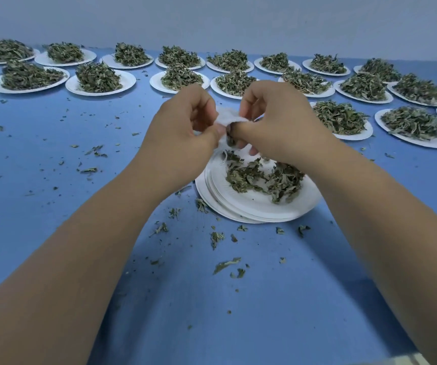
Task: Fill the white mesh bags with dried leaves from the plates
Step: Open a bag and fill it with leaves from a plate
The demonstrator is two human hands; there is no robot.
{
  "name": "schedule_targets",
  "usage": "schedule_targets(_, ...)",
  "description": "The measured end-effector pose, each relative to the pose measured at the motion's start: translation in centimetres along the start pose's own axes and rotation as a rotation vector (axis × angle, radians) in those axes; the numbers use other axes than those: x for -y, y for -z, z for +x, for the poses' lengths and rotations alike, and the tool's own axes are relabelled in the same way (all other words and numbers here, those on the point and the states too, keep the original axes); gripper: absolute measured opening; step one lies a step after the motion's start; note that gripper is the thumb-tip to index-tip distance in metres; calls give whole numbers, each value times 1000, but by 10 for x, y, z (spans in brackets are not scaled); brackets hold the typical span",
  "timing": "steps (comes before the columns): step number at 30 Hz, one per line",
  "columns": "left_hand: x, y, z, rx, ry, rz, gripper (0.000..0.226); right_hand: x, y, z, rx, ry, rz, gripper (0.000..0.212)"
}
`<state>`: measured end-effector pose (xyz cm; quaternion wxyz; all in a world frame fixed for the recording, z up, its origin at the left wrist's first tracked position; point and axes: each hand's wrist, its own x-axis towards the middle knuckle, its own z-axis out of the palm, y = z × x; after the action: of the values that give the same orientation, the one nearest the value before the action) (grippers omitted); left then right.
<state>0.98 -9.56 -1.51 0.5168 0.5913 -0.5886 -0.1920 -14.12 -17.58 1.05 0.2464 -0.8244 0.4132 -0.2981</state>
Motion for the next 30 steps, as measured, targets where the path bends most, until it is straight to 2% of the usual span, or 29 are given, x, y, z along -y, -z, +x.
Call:
schedule_targets(3,4,-4,0,-125,-27,160,12,-7,23,-16,121,6,96,15)
schedule_targets(5,3,-3,0,-181,-50,216,9,-16,46,-26,179,100,-50,19)
schedule_targets(6,3,-3,0,-186,-49,230,8,-19,57,-32,278,126,-153,26)
schedule_targets(9,2,-4,-1,-163,-30,245,10,-21,72,-46,615,52,-382,52)
schedule_targets(11,1,-5,-3,-137,-26,232,14,-20,70,-48,690,46,-461,60)
schedule_targets(16,-2,-7,-5,-99,-51,253,25,-12,52,-40,599,90,-418,59)
schedule_targets(19,0,-6,-3,-114,-55,288,38,-6,46,-34,539,128,-415,57)
schedule_targets(25,2,4,0,-261,48,105,40,7,40,-24,357,153,-432,34)
schedule_targets(27,2,6,0,-295,98,91,40,10,31,-24,398,148,-434,38)
schedule_targets(30,1,8,-1,-291,128,74,26,11,17,-31,505,111,-458,53)
